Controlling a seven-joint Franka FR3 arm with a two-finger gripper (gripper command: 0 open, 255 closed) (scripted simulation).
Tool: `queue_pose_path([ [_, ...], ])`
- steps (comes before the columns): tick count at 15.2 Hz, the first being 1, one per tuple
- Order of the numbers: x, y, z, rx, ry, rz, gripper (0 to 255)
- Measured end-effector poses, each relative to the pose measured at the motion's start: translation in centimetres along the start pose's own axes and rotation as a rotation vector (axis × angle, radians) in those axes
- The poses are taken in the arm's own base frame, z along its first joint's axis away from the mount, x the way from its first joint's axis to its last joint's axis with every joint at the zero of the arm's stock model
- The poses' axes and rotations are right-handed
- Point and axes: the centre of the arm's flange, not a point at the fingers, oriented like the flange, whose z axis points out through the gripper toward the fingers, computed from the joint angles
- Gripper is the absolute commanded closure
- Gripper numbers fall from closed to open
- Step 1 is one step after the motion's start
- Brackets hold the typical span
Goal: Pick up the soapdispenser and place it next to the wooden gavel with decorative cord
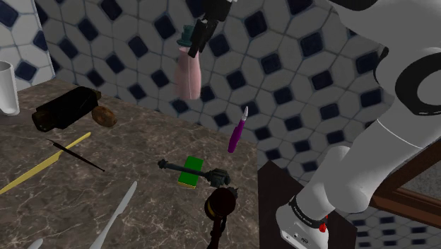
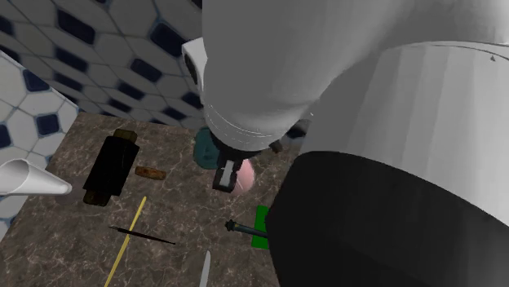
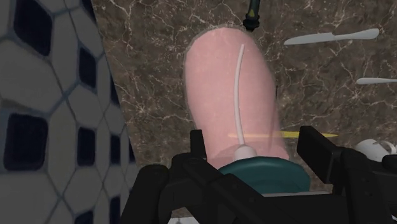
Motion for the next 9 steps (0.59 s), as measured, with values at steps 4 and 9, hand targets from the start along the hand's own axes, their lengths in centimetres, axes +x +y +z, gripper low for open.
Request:
queue_pose_path([
  [4, -1.2, -5.0, -0.6, 0.0, 0.0, 0.0, 255],
  [9, -3.1, -11.6, -0.9, 0.0, 0.0, 0.0, 255],
])
